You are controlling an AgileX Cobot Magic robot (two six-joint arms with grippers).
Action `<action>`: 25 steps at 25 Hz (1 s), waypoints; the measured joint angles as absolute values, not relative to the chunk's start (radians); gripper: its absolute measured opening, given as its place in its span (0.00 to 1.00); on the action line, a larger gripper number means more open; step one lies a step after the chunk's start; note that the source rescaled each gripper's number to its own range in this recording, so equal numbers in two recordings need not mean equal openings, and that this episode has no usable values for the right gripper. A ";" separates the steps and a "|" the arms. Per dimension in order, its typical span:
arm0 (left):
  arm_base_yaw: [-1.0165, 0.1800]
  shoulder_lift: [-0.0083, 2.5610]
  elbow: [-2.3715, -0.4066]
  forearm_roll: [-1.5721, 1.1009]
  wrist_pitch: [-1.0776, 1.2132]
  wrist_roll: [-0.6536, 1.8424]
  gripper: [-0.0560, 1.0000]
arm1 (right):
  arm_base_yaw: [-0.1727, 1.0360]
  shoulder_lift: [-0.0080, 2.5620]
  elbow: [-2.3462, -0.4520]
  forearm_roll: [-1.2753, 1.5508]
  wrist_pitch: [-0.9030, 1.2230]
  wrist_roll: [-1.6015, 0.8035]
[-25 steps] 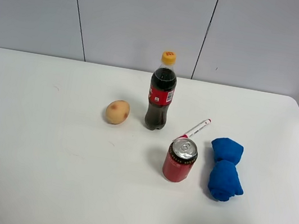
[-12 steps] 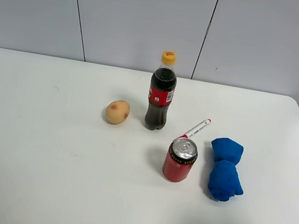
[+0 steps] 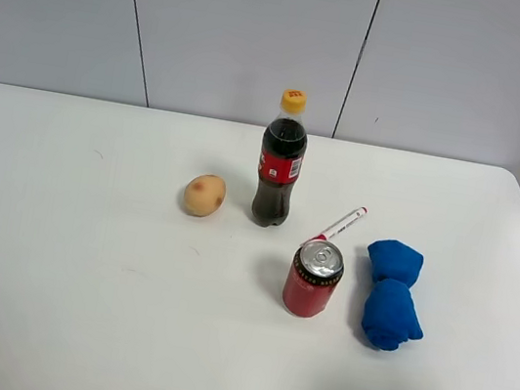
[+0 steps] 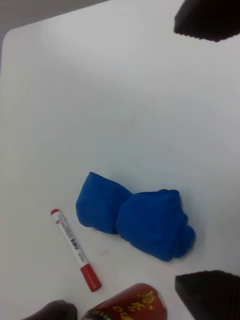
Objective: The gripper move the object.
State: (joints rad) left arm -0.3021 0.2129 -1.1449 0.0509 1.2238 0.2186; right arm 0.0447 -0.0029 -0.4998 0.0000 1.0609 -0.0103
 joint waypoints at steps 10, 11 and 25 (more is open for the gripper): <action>-0.021 0.087 -0.743 0.023 1.167 0.042 1.00 | 0.045 -0.003 -0.500 0.000 1.061 -0.010; -0.005 0.070 -0.713 0.022 1.143 0.018 1.00 | 0.045 -0.003 -0.500 0.000 1.061 -0.010; 0.058 -0.007 -0.509 0.009 1.066 -0.057 1.00 | 0.045 -0.003 -0.500 0.000 1.061 -0.010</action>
State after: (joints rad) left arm 0.0578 -0.0066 -0.5088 0.0090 1.0660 -0.0573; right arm 0.0447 -0.0029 -0.4998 0.0000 1.0609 -0.0103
